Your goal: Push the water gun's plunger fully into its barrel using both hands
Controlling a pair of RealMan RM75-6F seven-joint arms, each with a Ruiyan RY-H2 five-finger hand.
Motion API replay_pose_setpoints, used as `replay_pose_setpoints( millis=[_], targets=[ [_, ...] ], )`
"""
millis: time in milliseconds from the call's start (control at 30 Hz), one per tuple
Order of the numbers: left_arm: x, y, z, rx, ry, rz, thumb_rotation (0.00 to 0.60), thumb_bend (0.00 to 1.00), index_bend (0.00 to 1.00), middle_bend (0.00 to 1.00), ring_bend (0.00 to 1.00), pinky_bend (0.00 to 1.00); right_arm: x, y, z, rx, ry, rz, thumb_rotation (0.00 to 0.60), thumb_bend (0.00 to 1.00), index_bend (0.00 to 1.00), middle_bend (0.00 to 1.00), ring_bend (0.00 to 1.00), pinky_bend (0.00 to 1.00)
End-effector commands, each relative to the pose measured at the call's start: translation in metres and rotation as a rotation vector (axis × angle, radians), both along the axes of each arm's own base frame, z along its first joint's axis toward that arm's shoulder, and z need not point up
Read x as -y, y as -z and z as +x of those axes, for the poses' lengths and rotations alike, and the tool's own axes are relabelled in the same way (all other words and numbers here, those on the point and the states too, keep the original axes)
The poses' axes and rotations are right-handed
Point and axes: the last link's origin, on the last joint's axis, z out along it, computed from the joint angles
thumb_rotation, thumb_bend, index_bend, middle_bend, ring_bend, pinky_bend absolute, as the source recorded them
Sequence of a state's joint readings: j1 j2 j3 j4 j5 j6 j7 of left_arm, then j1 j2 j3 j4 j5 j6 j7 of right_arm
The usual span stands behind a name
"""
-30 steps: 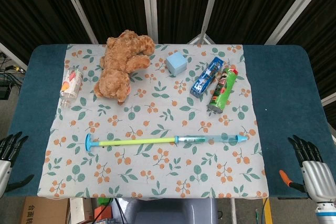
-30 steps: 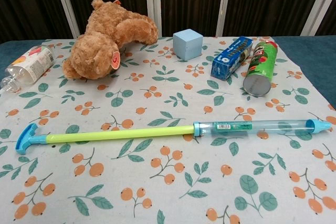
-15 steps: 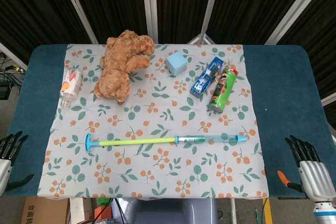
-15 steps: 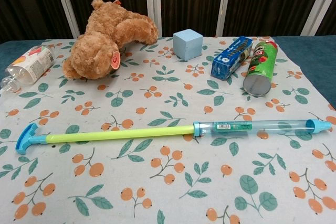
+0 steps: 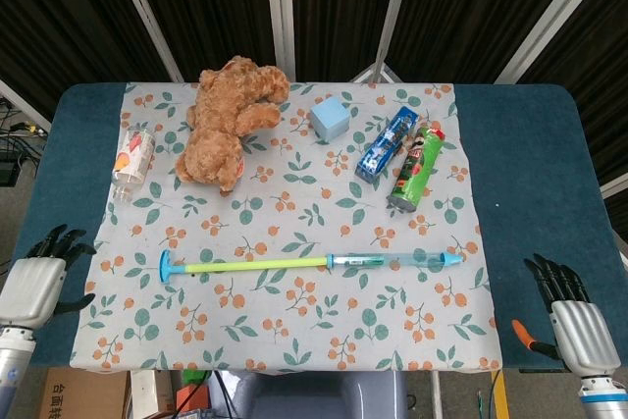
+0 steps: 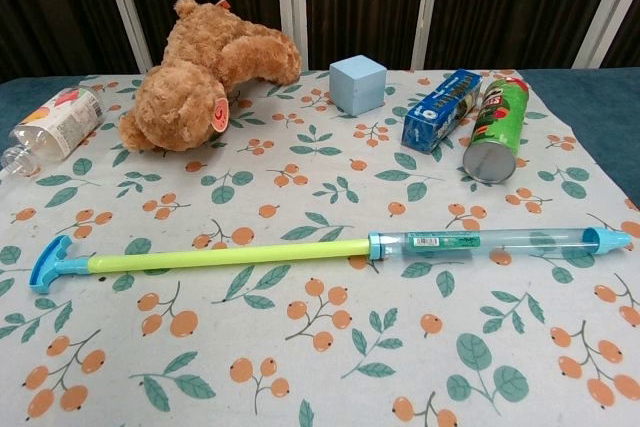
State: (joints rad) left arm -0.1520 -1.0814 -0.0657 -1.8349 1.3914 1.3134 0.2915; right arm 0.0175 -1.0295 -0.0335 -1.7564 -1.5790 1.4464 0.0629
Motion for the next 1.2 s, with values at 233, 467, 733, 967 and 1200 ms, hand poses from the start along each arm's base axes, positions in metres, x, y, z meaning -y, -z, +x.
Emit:
replay_pose_setpoints(
  millis=[233, 467, 733, 967, 1200],
  targets=[
    [-0.043, 0.054, 0.049, -0.013, -0.046, -0.099, 0.600, 0.27, 0.43, 0.22, 0.13, 0.28, 0.000, -0.001, -0.001, 0.011, 0.006, 0.004, 0.600, 0.33, 0.00, 0.00, 0.00, 0.00],
    [-0.057, 0.093, 0.059, -0.094, -0.117, -0.158, 0.600, 0.28, 0.43, 0.22, 0.13, 0.28, 0.000, -0.001, -0.001, 0.021, 0.009, 0.013, 0.600, 0.33, 0.00, 0.00, 0.00, 0.00],
    [-0.063, 0.119, 0.068, -0.115, -0.152, -0.167, 0.600, 0.29, 0.43, 0.22, 0.13, 0.28, 0.000, 0.000, -0.001, 0.029, 0.012, 0.024, 0.600, 0.33, 0.00, 0.00, 0.00, 0.00],
    [-0.068, 0.131, 0.077, -0.137, -0.149, -0.165, 0.600, 0.36, 0.46, 0.22, 0.13, 0.28, 0.001, -0.001, -0.001, 0.037, 0.013, 0.029, 0.600, 0.33, 0.00, 0.00, 0.00, 0.00],
    [-0.070, 0.140, 0.079, -0.182, -0.158, -0.183, 0.600, 0.36, 0.46, 0.19, 0.12, 0.25, 0.001, -0.001, -0.001, 0.040, 0.014, 0.029, 0.600, 0.33, 0.00, 0.00, 0.00, 0.00]
  ],
)
